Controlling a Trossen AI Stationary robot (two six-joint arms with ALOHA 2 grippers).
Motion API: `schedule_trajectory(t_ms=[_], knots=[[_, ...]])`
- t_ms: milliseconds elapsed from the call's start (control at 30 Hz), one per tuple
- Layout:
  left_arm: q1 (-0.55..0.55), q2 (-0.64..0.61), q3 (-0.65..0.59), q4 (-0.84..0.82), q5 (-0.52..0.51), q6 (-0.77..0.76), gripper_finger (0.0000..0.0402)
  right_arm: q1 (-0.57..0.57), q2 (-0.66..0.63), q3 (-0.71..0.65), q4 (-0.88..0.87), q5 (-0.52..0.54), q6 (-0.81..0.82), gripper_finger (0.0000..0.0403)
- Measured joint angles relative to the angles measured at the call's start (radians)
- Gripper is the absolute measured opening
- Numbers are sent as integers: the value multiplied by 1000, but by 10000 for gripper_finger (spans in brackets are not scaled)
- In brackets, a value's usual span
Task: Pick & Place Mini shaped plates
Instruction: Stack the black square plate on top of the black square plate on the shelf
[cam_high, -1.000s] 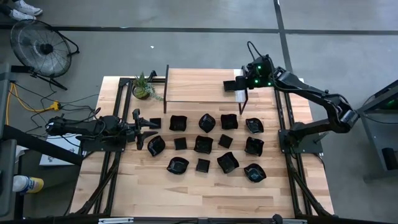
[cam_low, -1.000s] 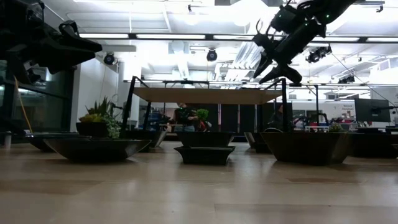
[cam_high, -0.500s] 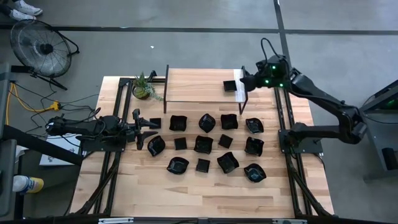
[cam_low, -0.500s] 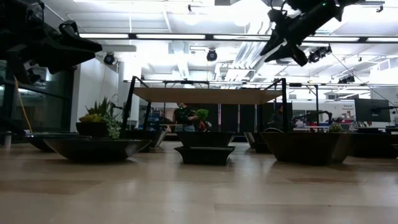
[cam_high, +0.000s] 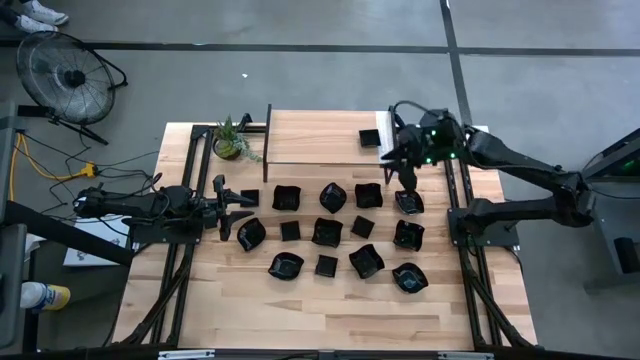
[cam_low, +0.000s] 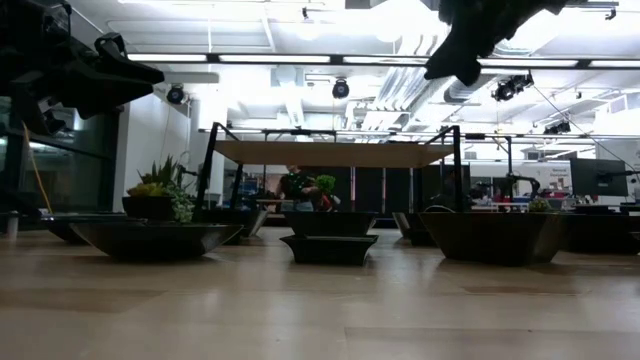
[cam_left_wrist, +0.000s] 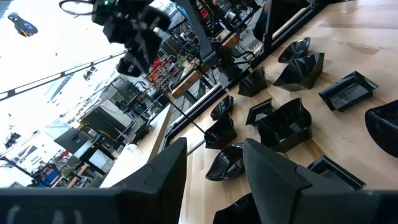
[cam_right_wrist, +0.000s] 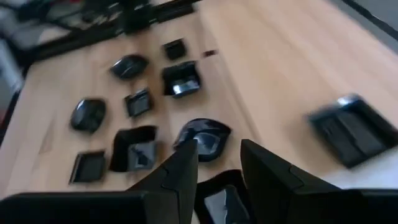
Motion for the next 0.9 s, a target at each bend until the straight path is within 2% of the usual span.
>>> schedule_trajectory(t_ms=[233,333,400,500,667,767,900], knots=[[0,0,0,0,0,0,154,196,1,0,-12,159,-46,117],[0,0,0,0,0,0,154,263,1,0,-44,233,23,117],[0,0,0,0,0,0,154,299,4,-5,-64,276,125,117],[0,0,0,0,0,0,154,342,9,-43,-71,312,372,117],[0,0,0,0,0,0,154,366,16,-171,-32,304,772,117],[0,0,0,0,0,0,154,370,20,-275,40,283,929,117],[0,0,0,0,0,0,154,370,20,-423,235,270,1094,117]])
